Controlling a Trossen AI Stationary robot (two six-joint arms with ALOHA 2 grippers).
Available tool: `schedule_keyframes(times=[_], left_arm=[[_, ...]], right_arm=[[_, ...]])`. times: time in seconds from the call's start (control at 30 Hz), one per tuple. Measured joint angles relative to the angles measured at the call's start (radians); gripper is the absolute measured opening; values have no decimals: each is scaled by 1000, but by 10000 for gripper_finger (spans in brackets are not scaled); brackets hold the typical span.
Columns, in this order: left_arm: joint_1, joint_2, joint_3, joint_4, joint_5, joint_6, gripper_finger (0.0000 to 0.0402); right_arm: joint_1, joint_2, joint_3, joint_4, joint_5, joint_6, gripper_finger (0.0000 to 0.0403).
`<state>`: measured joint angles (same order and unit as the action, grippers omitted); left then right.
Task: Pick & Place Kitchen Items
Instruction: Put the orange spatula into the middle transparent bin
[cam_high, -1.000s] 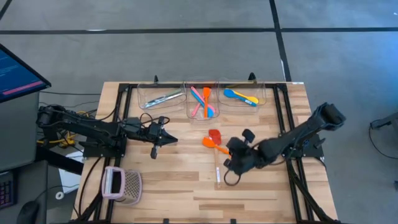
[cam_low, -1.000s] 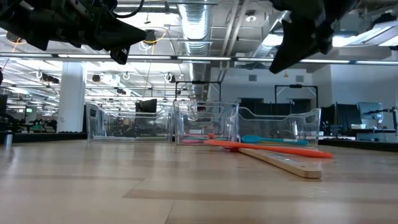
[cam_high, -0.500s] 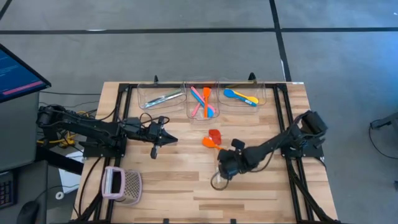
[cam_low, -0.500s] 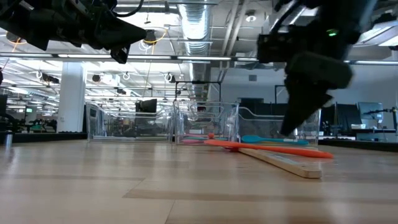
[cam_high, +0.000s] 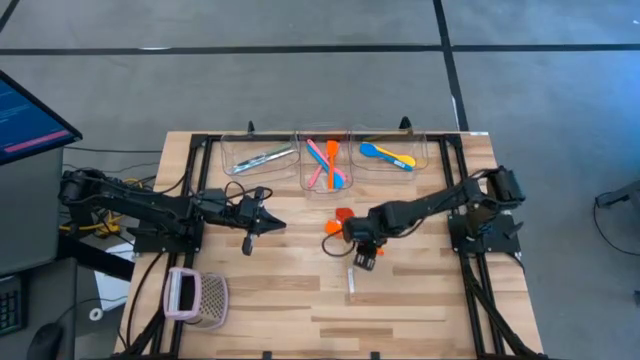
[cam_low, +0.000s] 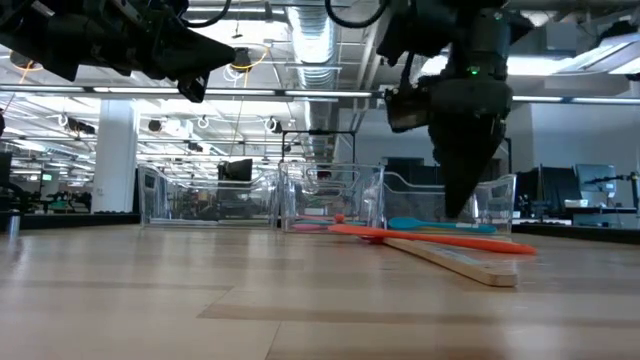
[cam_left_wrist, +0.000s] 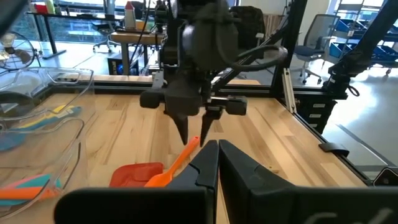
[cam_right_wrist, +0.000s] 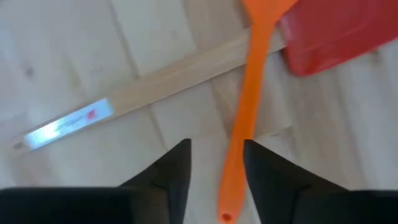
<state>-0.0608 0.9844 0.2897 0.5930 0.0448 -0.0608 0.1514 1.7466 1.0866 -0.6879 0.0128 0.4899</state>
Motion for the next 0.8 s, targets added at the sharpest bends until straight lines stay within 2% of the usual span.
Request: schedule_keyframes(times=[0.07,0.3,0.6,0.8], left_arm=[[0,0,0,0,0,0,2],[0,0,0,0,0,0,2],[0,0,0,-1,0,0,2],[0,0,0,-1,0,0,2]], right_arm=[[-30,6,0,3,-45,-29,159],[-80,9,0,15,-66,-133,214],[-84,9,-1,24,-71,-134,212],[-84,9,-53,101,-69,-133,202]])
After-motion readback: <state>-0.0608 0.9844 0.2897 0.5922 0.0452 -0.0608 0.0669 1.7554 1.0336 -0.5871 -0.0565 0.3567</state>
